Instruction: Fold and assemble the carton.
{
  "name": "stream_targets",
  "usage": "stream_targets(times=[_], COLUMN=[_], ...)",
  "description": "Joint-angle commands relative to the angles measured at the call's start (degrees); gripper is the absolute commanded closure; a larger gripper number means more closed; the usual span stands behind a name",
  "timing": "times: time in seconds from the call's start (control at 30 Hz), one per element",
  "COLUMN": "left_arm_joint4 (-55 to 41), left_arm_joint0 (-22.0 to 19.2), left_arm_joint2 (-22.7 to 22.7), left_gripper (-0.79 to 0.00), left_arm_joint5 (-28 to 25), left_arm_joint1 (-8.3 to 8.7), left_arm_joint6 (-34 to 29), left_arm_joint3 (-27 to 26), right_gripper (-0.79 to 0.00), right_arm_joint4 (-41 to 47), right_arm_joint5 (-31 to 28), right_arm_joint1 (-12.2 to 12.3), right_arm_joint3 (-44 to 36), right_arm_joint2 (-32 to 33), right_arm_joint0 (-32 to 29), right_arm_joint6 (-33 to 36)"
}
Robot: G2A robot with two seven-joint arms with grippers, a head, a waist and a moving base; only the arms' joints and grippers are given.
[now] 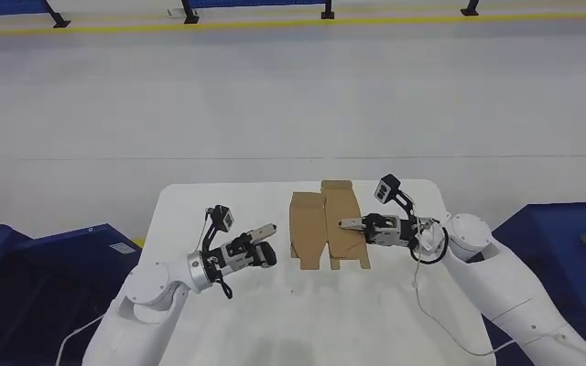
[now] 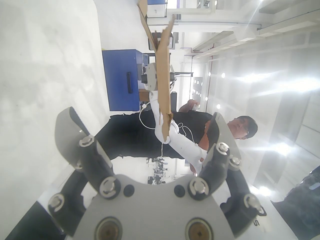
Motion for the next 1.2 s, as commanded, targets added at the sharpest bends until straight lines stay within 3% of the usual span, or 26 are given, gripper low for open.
stream_targets(times=[0.0, 0.17, 0.23, 0.5, 0.7, 0.77, 0.8, 0.83, 0.97, 1.17], left_arm_joint4=[0.9, 3.0, 3.2, 1.4, -1.5, -2.2, -2.4, -2.5, -3.2, -4.8], left_arm_joint0=[0.8, 1.6, 1.8, 1.8, 1.7, 1.4, 1.3, 1.2, 0.9, 1.6], left_arm_joint2=[0.4, 1.0, 1.2, 1.4, 1.4, 1.2, 1.2, 1.2, 0.9, -0.6], left_gripper=[-0.773, -0.548, -0.388, -0.317, -0.206, 0.0, 0.0, 0.0, 0.0, 0.0], left_arm_joint5=[0.6, 1.3, 1.5, 2.2, 1.5, 1.0, 0.9, 0.9, 0.6, 0.5], left_arm_joint1=[0.08, 0.25, 0.29, 0.48, 0.55, 0.59, 0.61, 0.63, 0.74, 1.12], left_arm_joint6=[0.6, 2.1, 2.5, 1.6, 0.3, -0.1, -0.2, -0.3, -0.6, -2.3], left_arm_joint3=[-1.8, -3.2, -3.2, -2.4, -1.3, -0.7, -0.4, -0.2, 0.4, -0.2], right_gripper=[0.0, 0.0, 0.0, 0.0, 0.0, -0.052, -0.243, -0.785, -0.785, -0.785], right_arm_joint4=[-1.1, -4.4, -5.7, -8.0, -8.1, -8.3, -8.4, -7.9, -5.4, 6.5], right_arm_joint5=[-0.1, -0.1, -0.5, -0.8, -0.6, -0.6, -0.6, -0.8, -1.4, -0.4], right_arm_joint1=[-0.3, -0.9, -1.1, -1.8, -2.6, -2.9, -3.0, -3.2, -3.7, -4.5], right_arm_joint3=[-0.4, -1.1, -1.2, -1.8, -2.2, -2.0, -1.8, -1.6, -0.1, 7.3], right_arm_joint2=[-0.7, -2.0, -2.2, -2.5, -3.2, -3.5, -3.6, -3.7, -3.0, 0.2], right_arm_joint0=[0.3, 0.8, 1.0, 1.3, 1.7, 1.9, 2.1, 2.1, 2.4, 3.2], right_arm_joint6=[0.2, 1.8, 2.3, 1.7, 1.4, 1.2, 1.0, 0.6, 0.8, 0.5])
